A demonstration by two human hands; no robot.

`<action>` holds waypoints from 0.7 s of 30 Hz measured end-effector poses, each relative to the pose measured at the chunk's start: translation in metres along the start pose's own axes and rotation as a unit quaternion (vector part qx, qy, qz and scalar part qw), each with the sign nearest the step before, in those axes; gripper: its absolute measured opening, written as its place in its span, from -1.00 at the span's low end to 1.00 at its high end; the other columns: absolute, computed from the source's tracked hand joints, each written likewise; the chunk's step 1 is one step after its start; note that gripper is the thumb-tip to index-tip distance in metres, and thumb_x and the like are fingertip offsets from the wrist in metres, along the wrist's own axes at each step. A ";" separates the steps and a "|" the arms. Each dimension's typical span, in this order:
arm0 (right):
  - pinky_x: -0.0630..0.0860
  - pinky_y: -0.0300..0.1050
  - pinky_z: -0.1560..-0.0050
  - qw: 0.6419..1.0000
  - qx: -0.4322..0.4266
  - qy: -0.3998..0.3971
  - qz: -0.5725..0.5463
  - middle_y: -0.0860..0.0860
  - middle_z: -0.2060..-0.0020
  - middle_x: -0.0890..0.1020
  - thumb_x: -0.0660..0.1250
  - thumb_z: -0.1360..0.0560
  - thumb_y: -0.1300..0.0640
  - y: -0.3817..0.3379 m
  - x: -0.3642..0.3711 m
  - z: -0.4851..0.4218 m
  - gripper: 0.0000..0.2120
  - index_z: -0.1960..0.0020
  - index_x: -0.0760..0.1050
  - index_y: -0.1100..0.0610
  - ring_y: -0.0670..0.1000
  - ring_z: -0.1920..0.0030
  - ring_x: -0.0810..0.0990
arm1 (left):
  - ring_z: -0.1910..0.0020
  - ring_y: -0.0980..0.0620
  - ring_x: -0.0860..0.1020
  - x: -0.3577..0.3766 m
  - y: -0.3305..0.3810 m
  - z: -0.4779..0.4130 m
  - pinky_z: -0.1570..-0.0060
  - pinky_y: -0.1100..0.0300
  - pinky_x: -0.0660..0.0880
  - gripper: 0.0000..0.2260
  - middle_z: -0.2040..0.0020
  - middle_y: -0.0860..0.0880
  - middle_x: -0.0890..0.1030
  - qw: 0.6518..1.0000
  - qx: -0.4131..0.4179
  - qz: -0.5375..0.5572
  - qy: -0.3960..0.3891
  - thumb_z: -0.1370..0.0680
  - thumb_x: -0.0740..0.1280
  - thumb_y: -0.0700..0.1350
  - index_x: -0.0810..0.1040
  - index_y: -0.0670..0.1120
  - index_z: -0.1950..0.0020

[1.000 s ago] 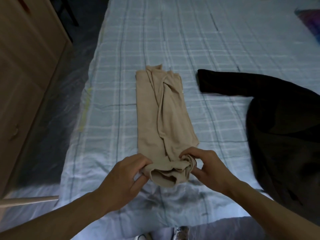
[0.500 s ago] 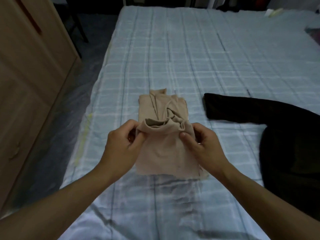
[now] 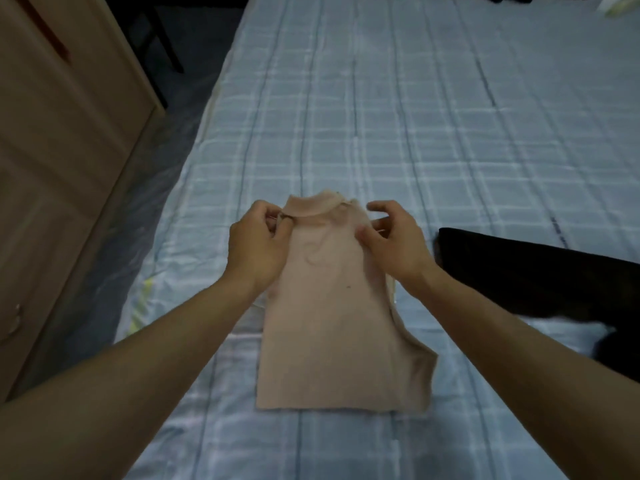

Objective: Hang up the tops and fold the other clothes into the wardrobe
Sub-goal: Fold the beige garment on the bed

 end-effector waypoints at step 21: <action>-0.08 0.14 -0.57 0.890 -0.224 -0.154 0.367 -0.04 -0.61 -0.04 0.02 -0.60 -0.26 0.084 0.078 0.025 -0.29 -0.62 -0.02 0.06 -0.08 -0.59 -0.16 | -0.61 0.05 -0.22 0.128 -0.078 0.022 -0.56 -0.13 -0.18 -0.35 -0.64 0.02 -0.19 0.870 0.244 -0.374 -0.208 -0.60 -0.18 0.31 -0.17 0.07 -0.64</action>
Point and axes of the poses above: each hand's wrist, its own z-axis away from the middle knuckle, its own x-axis out of the palm, y = z × x, the point moved 9 cm from there along -z, towards the middle knuckle
